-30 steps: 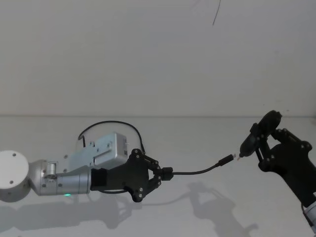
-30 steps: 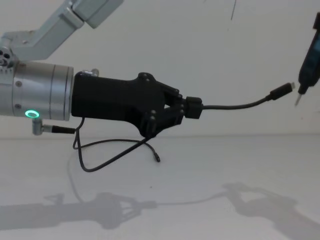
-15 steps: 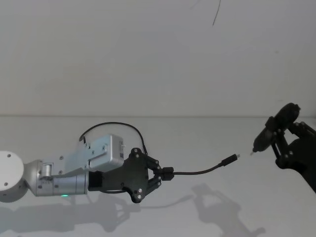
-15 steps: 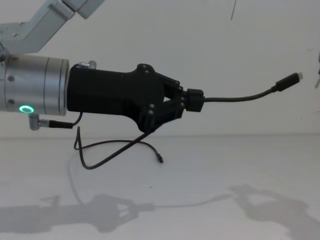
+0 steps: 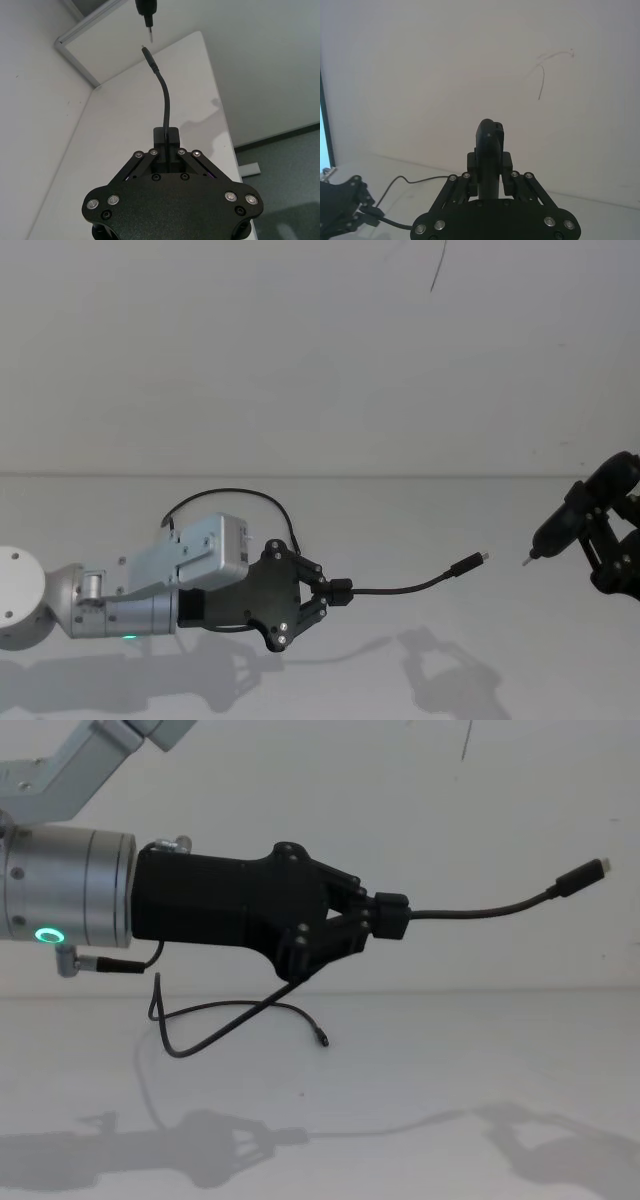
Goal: Pick up the data cable with the one hand.
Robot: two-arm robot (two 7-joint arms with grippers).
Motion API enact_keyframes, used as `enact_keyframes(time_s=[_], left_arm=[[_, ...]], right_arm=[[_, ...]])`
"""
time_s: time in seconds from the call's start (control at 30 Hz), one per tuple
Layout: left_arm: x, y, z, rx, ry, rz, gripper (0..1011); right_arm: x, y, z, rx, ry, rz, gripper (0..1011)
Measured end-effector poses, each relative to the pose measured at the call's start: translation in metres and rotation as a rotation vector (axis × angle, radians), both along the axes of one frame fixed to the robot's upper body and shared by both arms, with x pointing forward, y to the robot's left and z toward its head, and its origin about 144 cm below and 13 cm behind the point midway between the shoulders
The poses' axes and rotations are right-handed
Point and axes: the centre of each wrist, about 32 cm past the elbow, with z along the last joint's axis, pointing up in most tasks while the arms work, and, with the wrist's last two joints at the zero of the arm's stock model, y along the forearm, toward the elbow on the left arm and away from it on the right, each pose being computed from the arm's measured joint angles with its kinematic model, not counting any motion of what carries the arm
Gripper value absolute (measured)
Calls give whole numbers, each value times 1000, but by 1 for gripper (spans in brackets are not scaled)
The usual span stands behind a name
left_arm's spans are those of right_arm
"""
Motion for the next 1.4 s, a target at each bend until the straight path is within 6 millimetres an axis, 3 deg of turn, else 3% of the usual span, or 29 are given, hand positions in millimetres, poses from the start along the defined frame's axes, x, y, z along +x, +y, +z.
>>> enact_keyframes(time_s=[0.6, 1.4], left_arm=[[-1, 0, 0, -2, -3, -2, 37], [-1, 0, 1, -2, -5, -3, 37]], right_arm=[[-19, 12, 10, 17, -22, 24, 263], [-8, 39, 12, 32, -18, 79, 263]])
